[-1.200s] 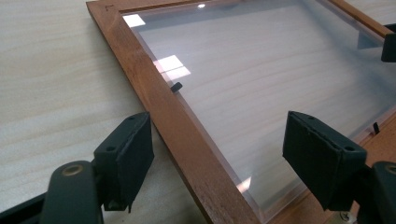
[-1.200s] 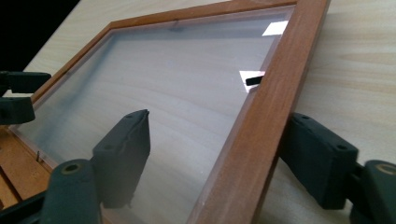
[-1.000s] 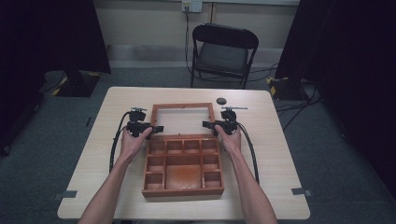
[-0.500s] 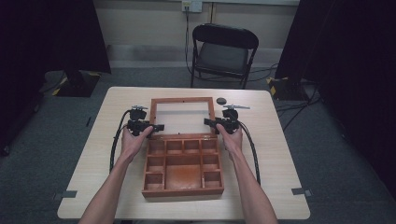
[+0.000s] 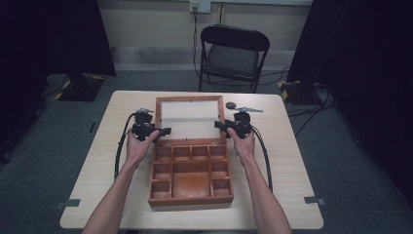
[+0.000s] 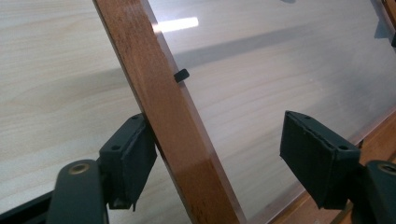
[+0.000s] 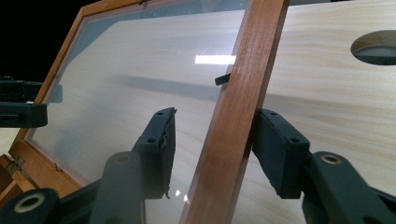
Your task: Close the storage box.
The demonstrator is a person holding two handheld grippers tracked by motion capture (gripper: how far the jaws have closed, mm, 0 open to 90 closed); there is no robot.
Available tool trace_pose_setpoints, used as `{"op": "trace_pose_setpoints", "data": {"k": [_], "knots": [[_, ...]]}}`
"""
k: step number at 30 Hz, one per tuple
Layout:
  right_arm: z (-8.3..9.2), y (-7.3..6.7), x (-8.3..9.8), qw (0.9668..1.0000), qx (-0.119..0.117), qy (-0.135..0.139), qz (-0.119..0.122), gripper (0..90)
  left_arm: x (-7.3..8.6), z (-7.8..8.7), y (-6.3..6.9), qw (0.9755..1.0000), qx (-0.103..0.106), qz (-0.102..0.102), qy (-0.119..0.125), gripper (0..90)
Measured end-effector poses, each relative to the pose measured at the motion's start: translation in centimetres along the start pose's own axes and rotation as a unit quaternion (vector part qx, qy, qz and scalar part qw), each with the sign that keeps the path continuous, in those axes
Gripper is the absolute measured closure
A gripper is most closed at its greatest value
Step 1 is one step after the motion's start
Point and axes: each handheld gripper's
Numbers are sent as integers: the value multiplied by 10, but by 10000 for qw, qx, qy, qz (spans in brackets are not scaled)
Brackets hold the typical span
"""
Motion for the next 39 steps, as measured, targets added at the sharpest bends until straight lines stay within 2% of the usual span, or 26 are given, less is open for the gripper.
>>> {"op": "trace_pose_setpoints", "data": {"k": [7, 10, 14, 18, 21, 36, 38, 39], "knots": [[3, -1, -3, 9999, -26, 90, 49, 529, -3, 3, 0, 10000, -5, -51, 8, 289], [5, -2, -4, 9998, -79, 169, 81, 543, -4, 5, -1, 9999, 34, 28, 110, 303], [8, -3, -6, 9995, -147, 244, 128, 551, -7, 7, 0, 9999, 60, 6, 157, 309], [11, -3, -7, 9990, -265, 337, 108, 565, -10, 10, 2, 9998, 94, -55, 177, 309], [14, -3, -9, 9986, -340, 381, 132, 572, -12, 12, 5, 9997, 40, -113, 203, 310], [30, -3, -13, 9947, -767, 503, 469, 580, -18, 22, 13, 9985, 50, -362, 399, 308], [33, -3, -12, 9943, -812, 505, 474, 587, -18, 23, 14, 9983, 117, -351, 458, 310], [34, -3, -12, 9938, -840, 516, 508, 586, -19, 25, 16, 9979, 78, -437, 465, 309]]}}
Point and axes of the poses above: each handheld gripper's, and its own axes: z roughly backward along the jaws, x roughly out of its underside, y roughly to its right
